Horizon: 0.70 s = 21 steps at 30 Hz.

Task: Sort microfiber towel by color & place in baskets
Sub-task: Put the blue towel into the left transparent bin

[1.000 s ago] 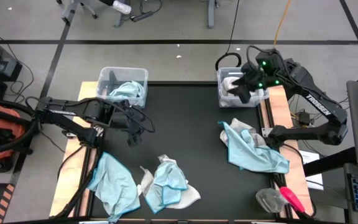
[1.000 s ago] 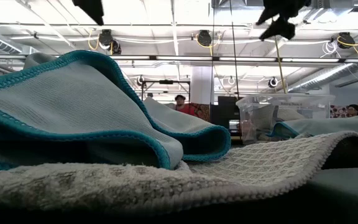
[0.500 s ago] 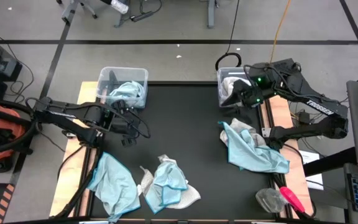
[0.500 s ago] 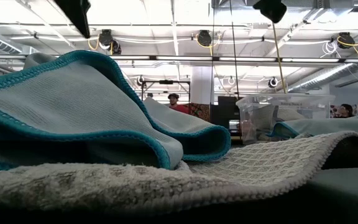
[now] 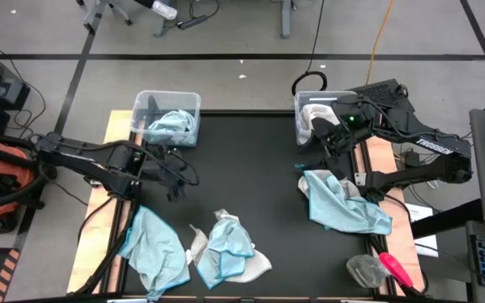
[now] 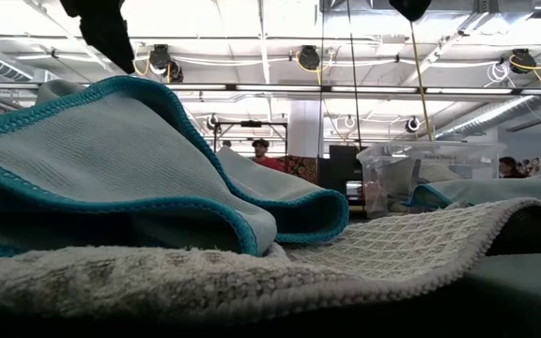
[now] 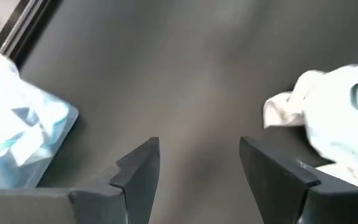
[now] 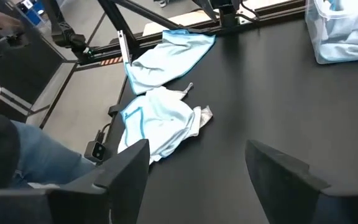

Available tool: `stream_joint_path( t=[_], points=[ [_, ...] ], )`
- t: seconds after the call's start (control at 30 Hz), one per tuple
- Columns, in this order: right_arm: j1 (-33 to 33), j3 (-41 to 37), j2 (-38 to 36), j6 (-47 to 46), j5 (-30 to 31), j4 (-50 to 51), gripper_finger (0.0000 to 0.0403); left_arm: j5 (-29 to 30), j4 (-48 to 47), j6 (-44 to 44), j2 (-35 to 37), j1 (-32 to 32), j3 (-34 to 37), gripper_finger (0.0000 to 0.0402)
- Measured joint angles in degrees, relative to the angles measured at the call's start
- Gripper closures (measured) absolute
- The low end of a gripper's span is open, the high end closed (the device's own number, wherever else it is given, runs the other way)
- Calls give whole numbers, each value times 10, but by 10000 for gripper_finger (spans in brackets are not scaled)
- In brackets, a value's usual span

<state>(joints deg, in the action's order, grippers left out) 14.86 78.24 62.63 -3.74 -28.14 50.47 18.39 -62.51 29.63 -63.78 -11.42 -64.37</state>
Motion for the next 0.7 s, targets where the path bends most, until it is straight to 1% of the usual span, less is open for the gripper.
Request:
stream_joint_path(
  t=[0.13,0.33,0.5,0.6,0.7],
  points=[
    [-7,0,0,-17,5,-15,147,-1,8,0,15,0,15,174],
    [-28,0,0,-28,15,-27,147,-4,20,0,51,-5,60,174],
    [-52,0,1,-48,31,-27,147,-41,60,1,83,-20,89,174],
    [-75,0,1,-54,33,-27,147,-76,99,1,102,-33,108,174],
    [-98,0,4,-66,55,-30,147,-105,120,1,107,-49,118,174]
  ],
)
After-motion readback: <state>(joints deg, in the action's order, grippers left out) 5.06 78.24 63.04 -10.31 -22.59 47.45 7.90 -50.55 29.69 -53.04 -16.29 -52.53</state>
